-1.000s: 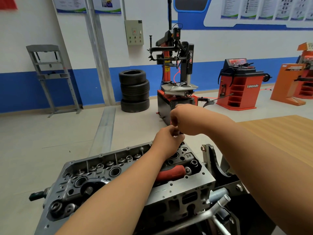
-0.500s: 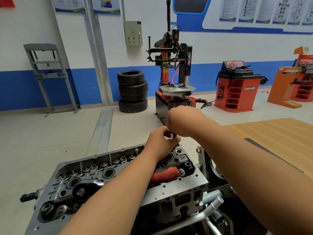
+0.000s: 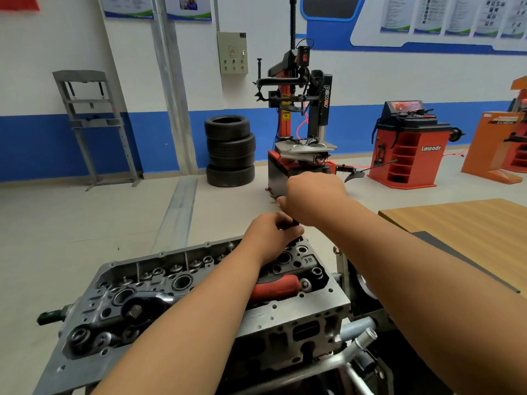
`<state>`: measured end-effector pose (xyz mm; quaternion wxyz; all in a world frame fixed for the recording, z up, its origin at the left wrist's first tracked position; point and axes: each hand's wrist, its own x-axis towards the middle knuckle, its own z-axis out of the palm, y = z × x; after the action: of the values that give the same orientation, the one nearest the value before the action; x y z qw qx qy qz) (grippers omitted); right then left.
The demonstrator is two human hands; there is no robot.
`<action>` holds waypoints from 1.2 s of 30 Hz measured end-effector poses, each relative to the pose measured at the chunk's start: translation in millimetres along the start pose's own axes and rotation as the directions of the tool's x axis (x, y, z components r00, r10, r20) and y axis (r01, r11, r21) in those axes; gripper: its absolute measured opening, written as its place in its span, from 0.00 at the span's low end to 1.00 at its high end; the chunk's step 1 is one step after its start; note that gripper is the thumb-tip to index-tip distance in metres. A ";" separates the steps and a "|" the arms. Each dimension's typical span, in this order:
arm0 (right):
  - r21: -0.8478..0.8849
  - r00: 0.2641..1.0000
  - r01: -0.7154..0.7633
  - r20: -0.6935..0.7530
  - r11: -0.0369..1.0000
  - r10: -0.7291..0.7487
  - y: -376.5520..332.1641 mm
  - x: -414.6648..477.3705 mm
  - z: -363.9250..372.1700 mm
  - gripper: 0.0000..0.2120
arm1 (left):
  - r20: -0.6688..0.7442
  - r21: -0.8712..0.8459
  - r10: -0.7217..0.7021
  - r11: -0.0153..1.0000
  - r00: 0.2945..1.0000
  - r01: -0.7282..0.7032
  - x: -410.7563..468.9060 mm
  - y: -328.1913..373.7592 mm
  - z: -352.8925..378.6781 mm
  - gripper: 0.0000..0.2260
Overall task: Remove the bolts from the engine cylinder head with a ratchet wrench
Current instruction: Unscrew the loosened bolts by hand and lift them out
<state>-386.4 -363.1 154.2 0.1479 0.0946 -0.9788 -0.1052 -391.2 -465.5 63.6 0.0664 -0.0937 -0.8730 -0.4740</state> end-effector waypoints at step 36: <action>0.935 0.952 0.197 -0.254 0.295 0.170 38.9 -9.0 3.6 0.09 | 0.038 -0.093 -0.100 0.990 0.994 0.103 2.2 5.2 1.9 0.12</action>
<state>-385.0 -323.1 157.5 0.2110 0.1869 -0.8118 0.5114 -392.2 -460.9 67.3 0.0231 -0.0600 -0.8543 -0.5159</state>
